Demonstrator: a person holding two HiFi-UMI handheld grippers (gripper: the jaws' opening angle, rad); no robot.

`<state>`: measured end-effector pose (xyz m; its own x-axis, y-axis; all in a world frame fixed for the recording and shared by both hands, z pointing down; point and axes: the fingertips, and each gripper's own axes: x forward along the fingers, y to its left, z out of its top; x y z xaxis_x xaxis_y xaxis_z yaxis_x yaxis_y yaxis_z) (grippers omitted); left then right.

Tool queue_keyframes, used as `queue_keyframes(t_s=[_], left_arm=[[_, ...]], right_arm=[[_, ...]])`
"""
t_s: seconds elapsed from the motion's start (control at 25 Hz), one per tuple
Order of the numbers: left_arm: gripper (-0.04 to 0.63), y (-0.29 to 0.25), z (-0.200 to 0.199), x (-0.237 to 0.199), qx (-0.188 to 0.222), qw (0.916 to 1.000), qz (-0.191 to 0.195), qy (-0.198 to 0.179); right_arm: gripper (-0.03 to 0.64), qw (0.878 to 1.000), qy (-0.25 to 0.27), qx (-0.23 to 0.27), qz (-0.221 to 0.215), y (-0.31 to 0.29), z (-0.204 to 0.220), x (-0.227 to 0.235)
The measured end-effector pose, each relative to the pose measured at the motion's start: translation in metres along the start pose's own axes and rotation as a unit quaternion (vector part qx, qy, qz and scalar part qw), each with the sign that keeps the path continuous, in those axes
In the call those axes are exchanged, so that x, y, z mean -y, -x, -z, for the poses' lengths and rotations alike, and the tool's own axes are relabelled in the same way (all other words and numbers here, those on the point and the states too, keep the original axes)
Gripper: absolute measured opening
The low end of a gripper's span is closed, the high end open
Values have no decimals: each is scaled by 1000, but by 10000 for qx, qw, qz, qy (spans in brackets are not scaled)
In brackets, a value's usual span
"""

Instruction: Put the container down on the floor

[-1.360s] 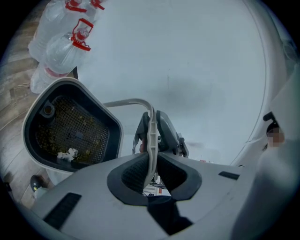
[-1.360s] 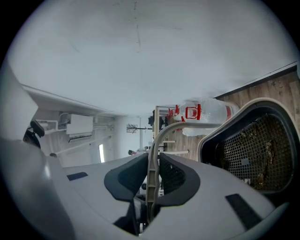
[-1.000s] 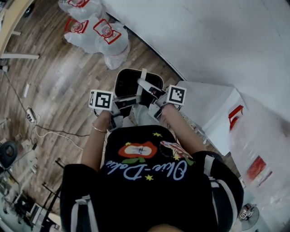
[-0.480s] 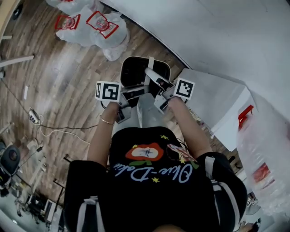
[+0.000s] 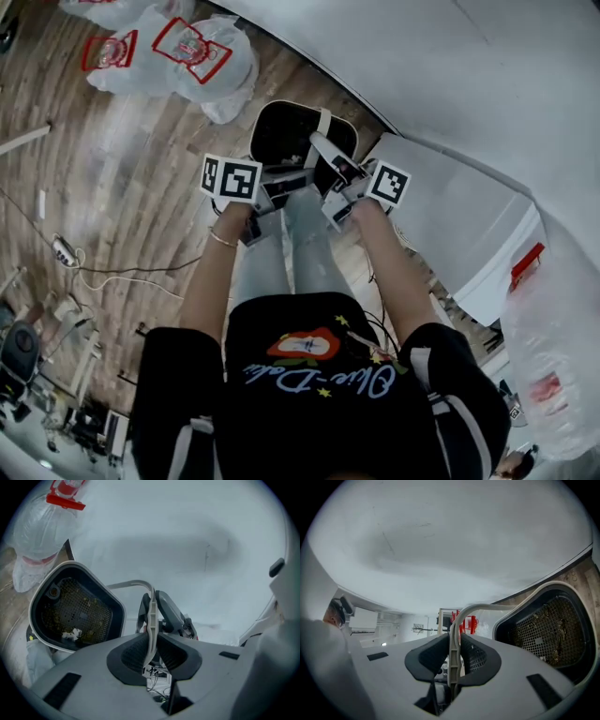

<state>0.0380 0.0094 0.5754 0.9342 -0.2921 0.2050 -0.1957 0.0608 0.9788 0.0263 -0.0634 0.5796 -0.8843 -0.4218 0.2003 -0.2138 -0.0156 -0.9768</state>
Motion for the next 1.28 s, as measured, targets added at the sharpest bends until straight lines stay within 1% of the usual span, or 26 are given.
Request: queue_keyframes(t_s=[0.08, 0.16, 0.24, 0.32, 0.4, 0.6, 0.8, 1.0, 1.16, 1.28], left_arm=[[60, -4, -14, -21, -84, 9999, -71, -38], [60, -14, -32, -58, -123, 9998, -153, -32], [60, -30, -38, -101, -165, 9996, -237, -49], [61, -41, -36, -128, -211, 9991, -340, -144], [61, -44, -33, -134, -250, 9985, -421, -264], [60, -38, -27, -125, -366, 9971, -509, -441], [61, -47, -25, -150, -440, 9957, -645, -503], [61, -57, -20, -170, -340, 9951, -773, -515], [61, -67, -15, -190, -321, 9931, -979, -559], [61, -75, -8, -205, -371, 9925, -1080, -447]], right_arm=[[54, 10000, 31, -23, 81, -14, -10, 20], [54, 9999, 17, -63, 114, -31, -21, 56], [54, 9999, -32, -80, 112, -40, -26, 102], [54, 9998, -44, -120, 160, -40, -26, 132], [54, 9995, -43, -180, 248, -39, -24, 138], [54, 9982, -58, -171, 564, -33, -21, 128], [55, 9971, -73, -194, 728, -33, -20, 155], [55, 9958, -53, -192, 892, -30, -19, 180], [55, 9948, 62, -380, 947, -29, -16, 201], [57, 9931, 167, -622, 976, -30, -11, 215]])
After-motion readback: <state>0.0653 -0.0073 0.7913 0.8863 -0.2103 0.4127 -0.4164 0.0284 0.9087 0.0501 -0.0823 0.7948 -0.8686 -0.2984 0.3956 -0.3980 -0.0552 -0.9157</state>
